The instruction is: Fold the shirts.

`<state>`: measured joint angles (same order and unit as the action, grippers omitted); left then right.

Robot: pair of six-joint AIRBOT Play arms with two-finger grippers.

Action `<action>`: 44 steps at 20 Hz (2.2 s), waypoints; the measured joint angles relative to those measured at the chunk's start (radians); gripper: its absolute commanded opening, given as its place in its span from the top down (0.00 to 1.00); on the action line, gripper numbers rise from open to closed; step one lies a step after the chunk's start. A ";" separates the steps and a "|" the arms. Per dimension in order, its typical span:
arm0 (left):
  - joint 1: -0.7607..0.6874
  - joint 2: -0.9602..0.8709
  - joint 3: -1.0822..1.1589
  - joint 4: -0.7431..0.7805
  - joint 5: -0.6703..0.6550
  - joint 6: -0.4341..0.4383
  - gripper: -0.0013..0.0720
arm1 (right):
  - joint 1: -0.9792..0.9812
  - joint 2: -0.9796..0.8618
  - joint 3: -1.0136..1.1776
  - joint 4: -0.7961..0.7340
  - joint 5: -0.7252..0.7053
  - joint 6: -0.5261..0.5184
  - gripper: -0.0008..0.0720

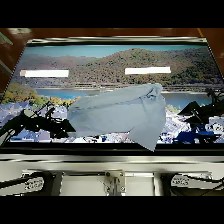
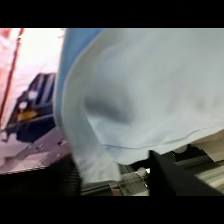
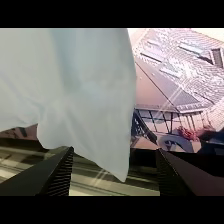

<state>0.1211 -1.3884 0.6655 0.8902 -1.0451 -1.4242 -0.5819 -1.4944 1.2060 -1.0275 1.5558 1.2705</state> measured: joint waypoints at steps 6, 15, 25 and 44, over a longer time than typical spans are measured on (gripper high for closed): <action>-0.034 -0.014 0.003 -0.033 0.036 0.010 0.93 | 0.000 0.000 -0.003 -0.052 0.015 0.016 0.13; -0.039 0.101 0.006 -0.050 0.022 0.039 0.93 | 0.000 -0.002 -0.194 0.021 -0.211 0.030 0.13; -0.039 0.155 0.010 -0.053 0.019 0.051 0.93 | 0.124 -0.073 -0.272 0.146 -0.412 0.011 0.15; -0.039 0.436 0.944 0.166 -0.053 0.081 0.93 | 0.246 0.408 0.389 0.218 -0.352 -0.156 0.91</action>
<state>0.0822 -0.9527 1.6093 1.0557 -1.0985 -1.3430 -0.3363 -1.0863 1.5948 -0.8097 1.2041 1.1141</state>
